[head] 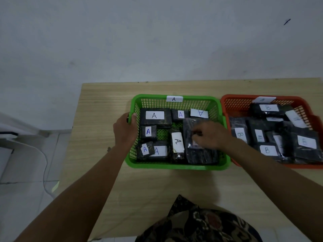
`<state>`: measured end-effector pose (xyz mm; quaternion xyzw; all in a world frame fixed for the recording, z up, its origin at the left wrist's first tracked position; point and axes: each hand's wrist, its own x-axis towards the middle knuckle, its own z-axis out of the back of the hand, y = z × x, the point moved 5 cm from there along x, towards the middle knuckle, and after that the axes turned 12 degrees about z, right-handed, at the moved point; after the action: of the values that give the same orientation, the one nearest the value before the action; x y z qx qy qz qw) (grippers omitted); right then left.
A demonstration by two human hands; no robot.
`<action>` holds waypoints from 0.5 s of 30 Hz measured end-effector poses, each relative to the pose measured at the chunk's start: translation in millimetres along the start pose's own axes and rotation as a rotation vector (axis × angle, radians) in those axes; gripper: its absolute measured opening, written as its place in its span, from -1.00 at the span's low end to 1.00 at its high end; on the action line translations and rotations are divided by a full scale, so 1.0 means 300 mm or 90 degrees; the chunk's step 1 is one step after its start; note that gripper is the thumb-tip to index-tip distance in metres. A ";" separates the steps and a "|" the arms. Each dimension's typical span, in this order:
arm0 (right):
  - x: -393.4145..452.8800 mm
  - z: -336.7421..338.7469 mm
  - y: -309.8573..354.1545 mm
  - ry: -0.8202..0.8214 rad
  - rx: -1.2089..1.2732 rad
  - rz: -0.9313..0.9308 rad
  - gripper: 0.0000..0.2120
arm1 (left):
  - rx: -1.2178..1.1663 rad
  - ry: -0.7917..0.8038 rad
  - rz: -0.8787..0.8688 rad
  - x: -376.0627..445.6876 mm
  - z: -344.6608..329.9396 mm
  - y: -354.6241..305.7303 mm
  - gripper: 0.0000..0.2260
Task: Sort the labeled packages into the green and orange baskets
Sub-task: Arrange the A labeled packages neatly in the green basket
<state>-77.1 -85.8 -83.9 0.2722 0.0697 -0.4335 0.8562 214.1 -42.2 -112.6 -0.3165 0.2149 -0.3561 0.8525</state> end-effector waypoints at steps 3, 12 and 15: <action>-0.008 -0.020 0.040 -0.071 -0.134 0.047 -0.50 | 0.000 -0.001 0.007 -0.011 -0.001 -0.001 -0.73; 0.039 -0.171 0.138 0.062 -0.140 0.164 0.00 | -0.009 0.005 0.014 -0.031 -0.003 -0.001 -0.76; 0.026 -0.181 0.145 0.036 -0.090 0.158 -0.03 | -0.009 0.004 0.014 -0.033 -0.004 0.001 -0.77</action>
<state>-31.9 -42.1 -114.6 0.2300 0.0897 -0.3103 0.9180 207.1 -35.1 -112.3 -0.3192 0.2234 -0.3463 0.8534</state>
